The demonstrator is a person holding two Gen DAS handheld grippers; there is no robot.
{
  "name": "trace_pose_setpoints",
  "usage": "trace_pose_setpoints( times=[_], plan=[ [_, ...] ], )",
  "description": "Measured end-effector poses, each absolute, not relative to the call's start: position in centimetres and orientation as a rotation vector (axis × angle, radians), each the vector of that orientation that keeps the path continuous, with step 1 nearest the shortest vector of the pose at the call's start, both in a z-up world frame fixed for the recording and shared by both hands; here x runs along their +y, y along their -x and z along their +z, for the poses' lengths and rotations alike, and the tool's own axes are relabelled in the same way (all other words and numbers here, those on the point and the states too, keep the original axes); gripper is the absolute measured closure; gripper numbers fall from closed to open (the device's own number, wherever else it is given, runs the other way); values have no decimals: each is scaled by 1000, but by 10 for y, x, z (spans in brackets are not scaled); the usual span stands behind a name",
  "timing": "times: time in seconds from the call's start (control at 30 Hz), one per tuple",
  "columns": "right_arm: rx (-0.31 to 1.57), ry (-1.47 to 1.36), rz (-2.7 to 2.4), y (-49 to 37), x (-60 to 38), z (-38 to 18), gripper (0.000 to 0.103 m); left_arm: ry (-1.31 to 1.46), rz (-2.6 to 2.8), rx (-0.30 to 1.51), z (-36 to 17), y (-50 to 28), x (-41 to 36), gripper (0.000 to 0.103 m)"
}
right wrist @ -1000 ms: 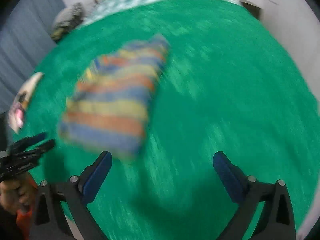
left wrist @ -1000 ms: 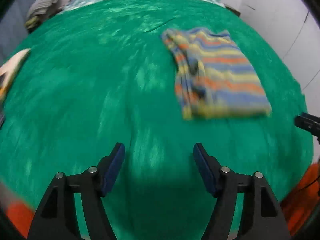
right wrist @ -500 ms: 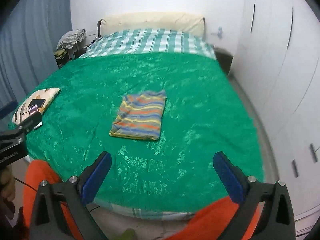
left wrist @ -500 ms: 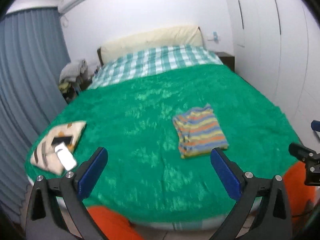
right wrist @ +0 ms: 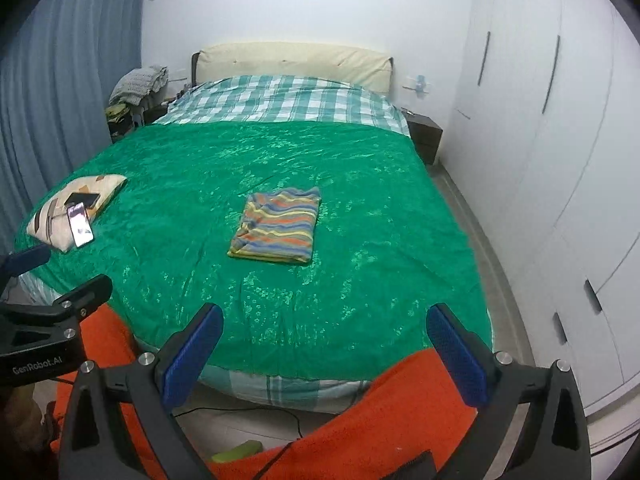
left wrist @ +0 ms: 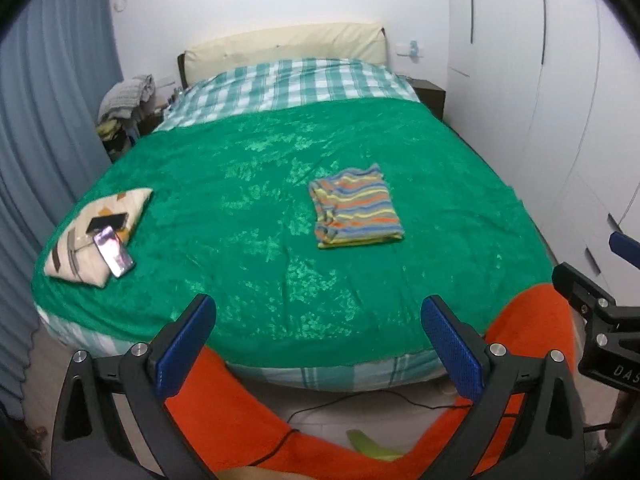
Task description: Fold small clothes
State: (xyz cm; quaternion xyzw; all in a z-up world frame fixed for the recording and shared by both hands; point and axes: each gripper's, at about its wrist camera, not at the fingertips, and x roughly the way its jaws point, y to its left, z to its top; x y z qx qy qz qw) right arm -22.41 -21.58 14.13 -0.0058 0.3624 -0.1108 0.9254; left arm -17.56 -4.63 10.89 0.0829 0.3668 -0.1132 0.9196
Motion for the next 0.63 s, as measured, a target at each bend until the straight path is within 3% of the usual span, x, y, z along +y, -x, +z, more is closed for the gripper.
trace_pose_setpoints(
  times=[0.63],
  plan=[
    [746,-35,-251,217,-229,134,3,-194,-230,701,112,177,-60,0]
  ],
)
